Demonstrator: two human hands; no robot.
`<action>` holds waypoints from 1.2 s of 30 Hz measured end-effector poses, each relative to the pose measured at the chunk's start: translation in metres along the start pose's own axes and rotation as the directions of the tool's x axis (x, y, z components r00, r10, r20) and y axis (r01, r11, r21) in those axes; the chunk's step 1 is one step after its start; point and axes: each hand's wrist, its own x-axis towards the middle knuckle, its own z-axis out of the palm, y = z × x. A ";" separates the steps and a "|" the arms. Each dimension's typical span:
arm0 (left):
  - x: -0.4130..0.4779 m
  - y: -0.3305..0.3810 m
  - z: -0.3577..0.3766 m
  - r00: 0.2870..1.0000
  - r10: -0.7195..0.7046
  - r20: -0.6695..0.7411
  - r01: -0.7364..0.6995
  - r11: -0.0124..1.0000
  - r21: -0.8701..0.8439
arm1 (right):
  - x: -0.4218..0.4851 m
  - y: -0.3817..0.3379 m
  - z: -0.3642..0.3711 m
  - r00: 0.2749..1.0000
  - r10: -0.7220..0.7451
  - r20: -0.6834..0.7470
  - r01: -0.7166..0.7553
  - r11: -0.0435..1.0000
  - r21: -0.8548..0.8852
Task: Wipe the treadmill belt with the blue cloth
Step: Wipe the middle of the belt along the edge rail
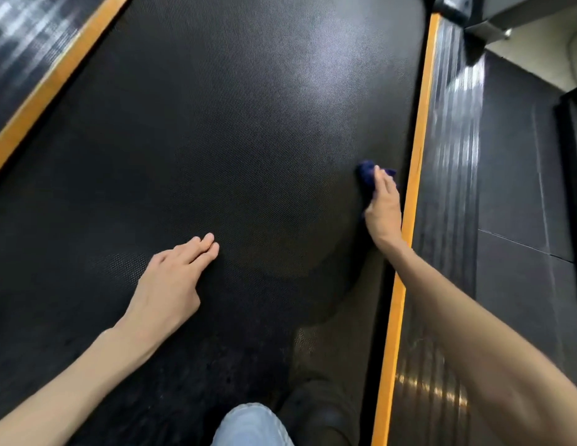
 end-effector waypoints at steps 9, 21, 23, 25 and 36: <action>-0.002 0.001 -0.009 1.000 0.004 -0.031 -0.005 0.999 -0.052 | -0.125 -0.078 0.035 0.898 -0.390 0.204 0.379 0.921 0.092; -0.007 -0.016 -0.012 0.996 0.060 -0.059 -0.069 0.981 -0.180 | -0.048 -0.023 -0.001 1.000 0.001 -0.029 -0.001 1.000 -0.018; -0.013 -0.021 -0.013 0.995 -0.010 -0.099 -0.006 0.986 -0.164 | -0.065 -0.054 0.019 0.993 0.011 -0.114 -0.013 1.000 -0.020; -0.020 -0.031 -0.015 0.989 -0.079 -0.129 0.064 0.991 -0.115 | -0.094 -0.086 0.043 0.985 -0.170 -0.009 0.170 0.985 -0.030; -0.086 -0.086 -0.051 0.879 -0.457 -0.137 0.471 0.878 0.092 | -0.065 -0.187 0.102 0.899 -0.430 0.090 0.412 0.896 0.168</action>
